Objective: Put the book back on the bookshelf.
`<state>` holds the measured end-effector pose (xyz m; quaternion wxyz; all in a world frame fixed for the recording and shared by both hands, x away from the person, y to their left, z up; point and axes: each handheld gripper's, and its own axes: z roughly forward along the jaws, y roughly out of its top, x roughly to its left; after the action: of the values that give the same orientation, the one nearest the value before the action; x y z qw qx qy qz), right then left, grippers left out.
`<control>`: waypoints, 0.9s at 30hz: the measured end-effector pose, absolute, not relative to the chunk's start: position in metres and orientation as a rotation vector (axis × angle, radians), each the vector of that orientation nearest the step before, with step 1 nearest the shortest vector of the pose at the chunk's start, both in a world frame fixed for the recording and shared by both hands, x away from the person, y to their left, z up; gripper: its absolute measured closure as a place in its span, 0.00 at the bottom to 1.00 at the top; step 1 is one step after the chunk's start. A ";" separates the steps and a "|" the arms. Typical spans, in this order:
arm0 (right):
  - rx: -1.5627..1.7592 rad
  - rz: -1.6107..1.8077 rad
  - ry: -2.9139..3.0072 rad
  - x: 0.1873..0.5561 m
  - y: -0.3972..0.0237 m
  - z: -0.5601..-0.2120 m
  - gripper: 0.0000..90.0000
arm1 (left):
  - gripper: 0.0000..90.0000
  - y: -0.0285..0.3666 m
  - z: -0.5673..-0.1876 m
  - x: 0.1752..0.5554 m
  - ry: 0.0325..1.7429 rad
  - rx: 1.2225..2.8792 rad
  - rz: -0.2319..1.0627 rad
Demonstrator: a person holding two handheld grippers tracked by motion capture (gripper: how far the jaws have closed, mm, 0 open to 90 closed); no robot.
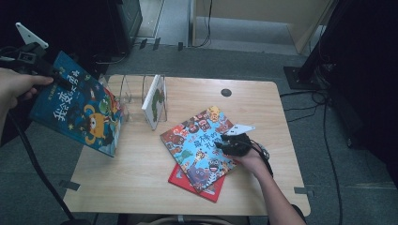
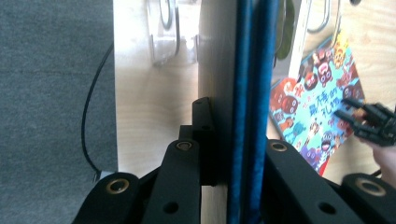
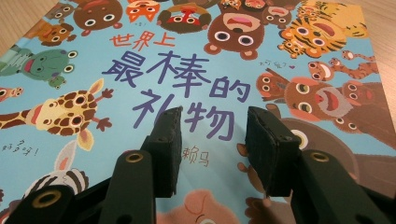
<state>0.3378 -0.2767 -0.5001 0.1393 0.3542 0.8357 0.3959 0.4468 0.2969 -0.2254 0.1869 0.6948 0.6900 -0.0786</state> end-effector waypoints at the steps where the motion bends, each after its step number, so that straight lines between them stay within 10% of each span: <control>1: 1.022 1.146 2.415 0.338 -0.277 -0.500 0.62 | 0.93 0.297 -0.225 0.449 1.935 1.954 -0.218; 27: 1.026 1.151 2.401 0.336 -0.277 -0.501 0.63 | 0.92 0.296 -0.263 0.491 1.947 1.841 -0.103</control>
<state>0.3358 -0.2772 -0.5012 0.1434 0.3558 0.8327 0.3993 0.4906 0.2965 -0.2631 0.2281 0.6685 0.7069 -0.0374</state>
